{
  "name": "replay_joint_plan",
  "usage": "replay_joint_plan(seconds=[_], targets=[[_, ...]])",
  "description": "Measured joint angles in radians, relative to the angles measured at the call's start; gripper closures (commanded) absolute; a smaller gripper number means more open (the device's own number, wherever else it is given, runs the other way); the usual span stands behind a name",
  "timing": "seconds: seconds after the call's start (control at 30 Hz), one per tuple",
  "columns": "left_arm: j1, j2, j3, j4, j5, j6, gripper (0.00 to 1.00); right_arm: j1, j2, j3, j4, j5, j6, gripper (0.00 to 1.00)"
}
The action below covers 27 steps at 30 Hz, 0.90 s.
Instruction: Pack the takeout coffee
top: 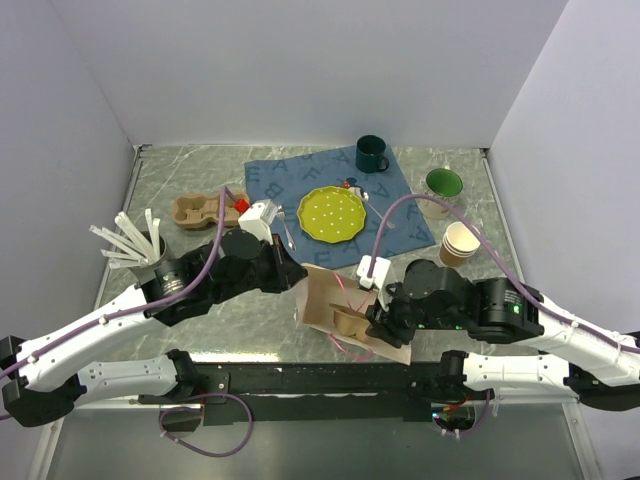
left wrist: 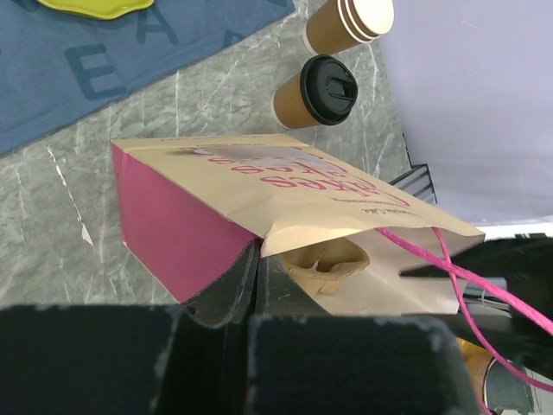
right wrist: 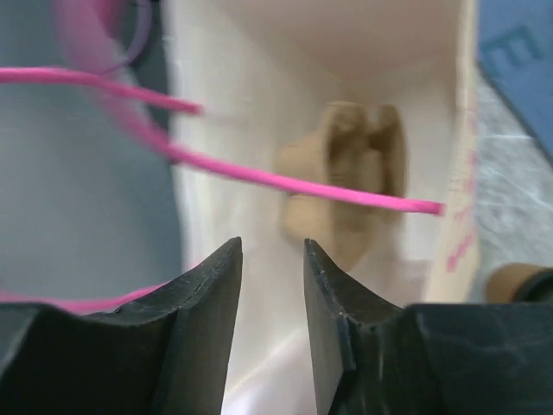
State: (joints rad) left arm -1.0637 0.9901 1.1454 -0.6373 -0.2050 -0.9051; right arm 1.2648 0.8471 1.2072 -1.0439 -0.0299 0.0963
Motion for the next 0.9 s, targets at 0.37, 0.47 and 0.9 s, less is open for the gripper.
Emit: replay_joint_plan(seconds=[0.37,0.47,0.9], targets=[[0.000,-0.004,0.000,0.001,0.000,0.001,0.95,0.003,0.004,-0.094,0.057,0.094,-0.058,0.42],[0.000,-0.005,0.000,0.000,0.000,0.001,0.94,0.003,0.014,-0.111,0.074,0.096,-0.075,0.40],[0.000,-0.012,0.000,-0.001,-0.003,0.000,0.94,0.003,0.040,-0.157,0.169,0.082,-0.168,0.39]])
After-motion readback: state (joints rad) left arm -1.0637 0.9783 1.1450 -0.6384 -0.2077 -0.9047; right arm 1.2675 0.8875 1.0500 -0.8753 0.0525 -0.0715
